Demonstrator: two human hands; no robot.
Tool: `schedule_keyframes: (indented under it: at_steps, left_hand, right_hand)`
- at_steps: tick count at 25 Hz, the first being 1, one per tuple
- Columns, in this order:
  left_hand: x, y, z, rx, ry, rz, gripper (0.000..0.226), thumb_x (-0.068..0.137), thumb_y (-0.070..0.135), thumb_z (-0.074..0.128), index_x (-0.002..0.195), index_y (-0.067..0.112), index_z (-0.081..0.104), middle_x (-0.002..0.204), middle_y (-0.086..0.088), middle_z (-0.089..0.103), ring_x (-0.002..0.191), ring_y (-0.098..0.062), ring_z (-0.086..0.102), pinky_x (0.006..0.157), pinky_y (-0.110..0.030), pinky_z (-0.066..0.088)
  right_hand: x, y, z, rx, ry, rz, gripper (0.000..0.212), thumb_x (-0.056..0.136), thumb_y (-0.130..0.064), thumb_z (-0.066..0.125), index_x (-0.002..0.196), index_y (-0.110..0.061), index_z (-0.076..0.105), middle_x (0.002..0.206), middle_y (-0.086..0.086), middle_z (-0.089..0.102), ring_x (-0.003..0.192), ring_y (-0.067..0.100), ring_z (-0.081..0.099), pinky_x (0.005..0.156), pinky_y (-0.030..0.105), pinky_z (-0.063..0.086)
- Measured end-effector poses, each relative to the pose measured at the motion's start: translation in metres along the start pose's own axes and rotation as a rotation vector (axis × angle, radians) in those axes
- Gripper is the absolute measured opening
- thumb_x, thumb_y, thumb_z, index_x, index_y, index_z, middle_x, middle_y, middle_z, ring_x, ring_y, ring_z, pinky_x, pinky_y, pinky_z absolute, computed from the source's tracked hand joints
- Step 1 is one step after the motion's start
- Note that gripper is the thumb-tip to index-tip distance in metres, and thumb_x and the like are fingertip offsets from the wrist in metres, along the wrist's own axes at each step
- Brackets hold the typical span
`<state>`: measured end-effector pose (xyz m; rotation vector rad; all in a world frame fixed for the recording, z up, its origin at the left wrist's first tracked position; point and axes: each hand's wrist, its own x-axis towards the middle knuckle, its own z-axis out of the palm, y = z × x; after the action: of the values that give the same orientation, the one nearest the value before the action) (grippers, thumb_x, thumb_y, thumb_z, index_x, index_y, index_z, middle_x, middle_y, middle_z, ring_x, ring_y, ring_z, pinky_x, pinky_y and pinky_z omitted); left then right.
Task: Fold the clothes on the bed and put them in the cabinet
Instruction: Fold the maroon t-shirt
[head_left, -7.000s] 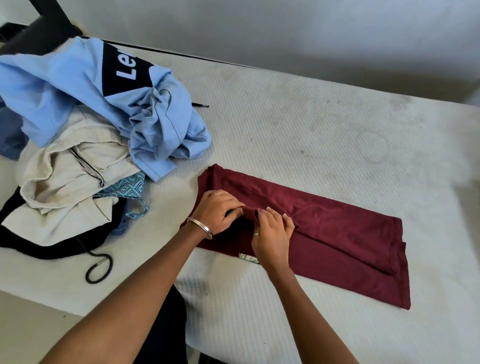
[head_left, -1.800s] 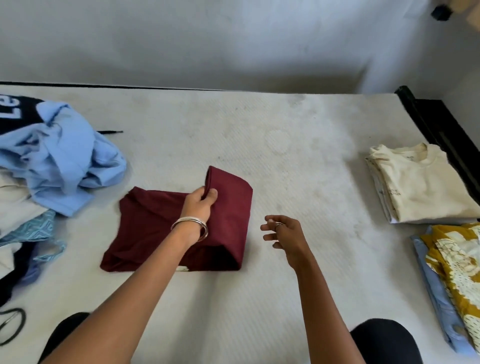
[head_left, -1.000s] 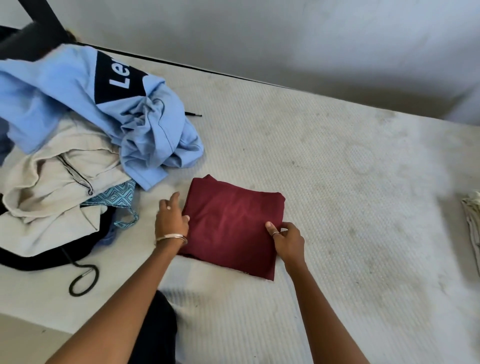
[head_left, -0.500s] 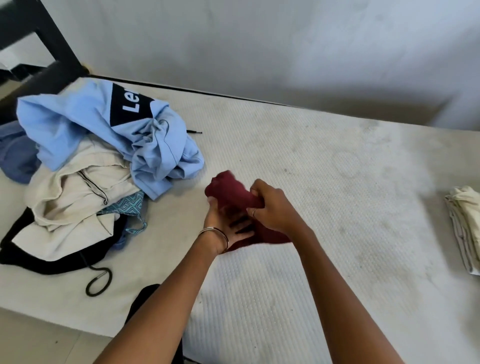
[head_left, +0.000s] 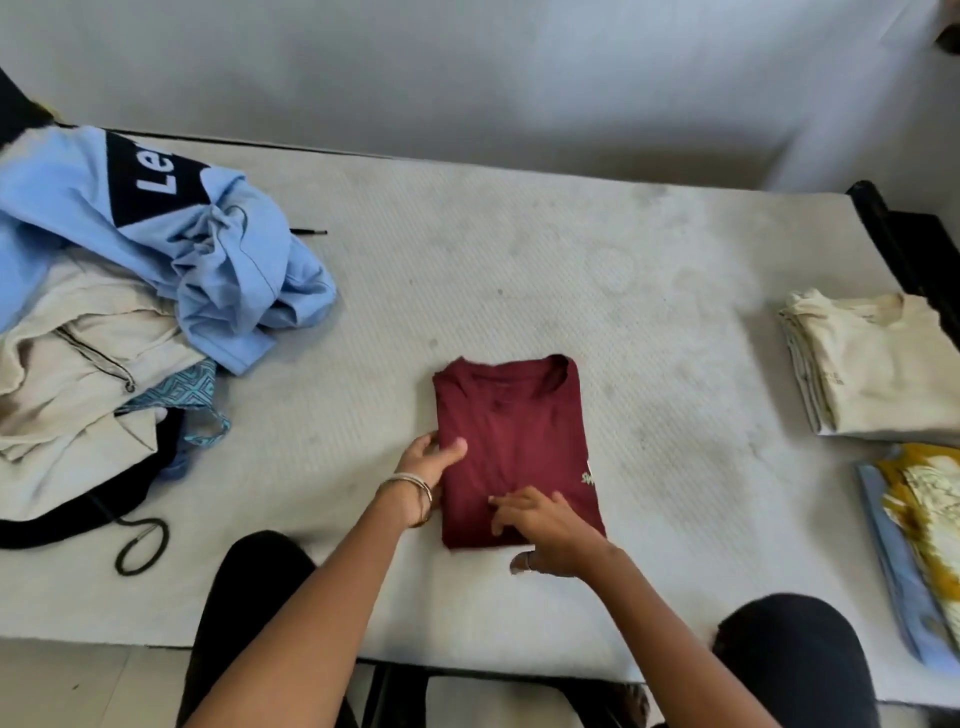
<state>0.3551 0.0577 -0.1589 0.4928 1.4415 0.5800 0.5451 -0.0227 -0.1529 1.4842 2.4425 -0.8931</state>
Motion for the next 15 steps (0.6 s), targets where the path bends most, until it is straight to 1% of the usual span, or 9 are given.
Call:
schedule_keyframes:
  at_steps: [1,2,4,5,7,9,11,13,15]
  left_hand:
    - [0.002,-0.02,0.001,0.041,0.033,0.079,0.052,0.082,0.012,0.075,0.129,0.008,0.052,0.107,-0.004,0.065,0.089,-0.017,0.065,0.071,-0.03,0.057]
    - [0.005,-0.032,0.002,0.093,0.069,0.133,0.063,0.076,0.005,0.078,0.132,0.008,0.049,0.112,-0.005,0.064,0.095,-0.019,0.065,0.083,-0.034,0.056]
    - [0.01,-0.039,0.005,0.236,0.149,0.148,0.071,0.07,0.009,0.082,0.133,0.014,0.048,0.118,-0.003,0.062,0.104,-0.021,0.063,0.098,-0.04,0.05]
    - [0.013,-0.039,0.007,0.296,0.196,0.141,0.071,0.071,0.01,0.082,0.133,0.016,0.048,0.12,-0.003,0.061,0.106,-0.022,0.062,0.1,-0.04,0.048]
    - [0.014,-0.038,0.013,0.306,0.23,0.121,0.07,0.074,0.004,0.077,0.136,0.014,0.045,0.123,-0.004,0.058,0.111,-0.025,0.059,0.102,-0.038,0.046]
    - [0.013,-0.035,0.019,0.197,0.209,0.079,0.064,0.075,-0.004,0.069,0.133,0.01,0.047,0.123,-0.008,0.059,0.107,-0.028,0.061,0.099,-0.041,0.049]
    - [0.01,-0.034,0.019,0.082,0.172,0.024,0.048,0.073,-0.009,0.062,0.118,0.005,0.057,0.115,-0.017,0.065,0.094,-0.031,0.063,0.092,-0.046,0.052]
    - [0.001,-0.028,0.017,-0.014,0.129,-0.027,0.038,0.074,-0.004,0.06,0.111,0.005,0.061,0.108,-0.018,0.067,0.087,-0.032,0.064,0.088,-0.047,0.053]
    - [-0.016,-0.022,0.019,-0.094,0.039,-0.019,0.039,0.079,0.005,0.064,0.116,0.013,0.06,0.11,-0.015,0.068,0.094,-0.033,0.066,0.086,-0.048,0.055]
  right_hand:
    - [-0.004,0.006,0.012,0.178,0.043,0.078,0.038,0.079,-0.034,0.075,0.114,-0.027,0.061,0.14,-0.007,0.053,0.128,0.017,0.046,0.096,0.047,0.041]
    - [-0.005,0.011,0.019,0.33,0.229,0.177,0.032,0.079,-0.038,0.074,0.108,-0.027,0.065,0.128,-0.006,0.062,0.119,0.019,0.053,0.094,0.048,0.045]
    - [-0.004,0.021,0.022,0.527,0.663,0.524,0.027,0.082,-0.034,0.073,0.107,-0.023,0.066,0.111,0.0,0.067,0.106,0.026,0.06,0.089,0.049,0.049]
    - [-0.003,0.026,0.02,0.556,0.731,0.744,0.034,0.086,-0.033,0.071,0.116,-0.019,0.062,0.117,0.005,0.063,0.112,0.03,0.056,0.093,0.051,0.046]
    - [-0.003,0.031,0.02,0.58,0.586,1.011,0.057,0.088,-0.041,0.069,0.133,-0.013,0.048,0.132,0.009,0.051,0.126,0.033,0.043,0.1,0.054,0.036]
    - [0.001,0.036,0.019,0.685,0.453,1.042,0.058,0.086,-0.04,0.072,0.13,-0.011,0.048,0.124,0.003,0.054,0.122,0.029,0.048,0.102,0.051,0.036]
    - [0.003,0.043,0.017,0.949,0.469,0.989,0.033,0.082,-0.021,0.074,0.106,-0.003,0.061,0.104,0.004,0.066,0.1,0.027,0.061,0.093,0.047,0.048]
    - [-0.006,0.043,0.008,1.216,0.481,0.883,0.005,0.078,-0.003,0.067,0.081,0.001,0.065,0.08,0.009,0.068,0.081,0.025,0.062,0.075,0.044,0.052]
    - [-0.021,0.041,-0.007,1.43,0.463,0.778,0.018,0.077,0.009,0.055,0.067,-0.006,0.058,0.071,0.007,0.061,0.075,0.023,0.058,0.065,0.033,0.048]
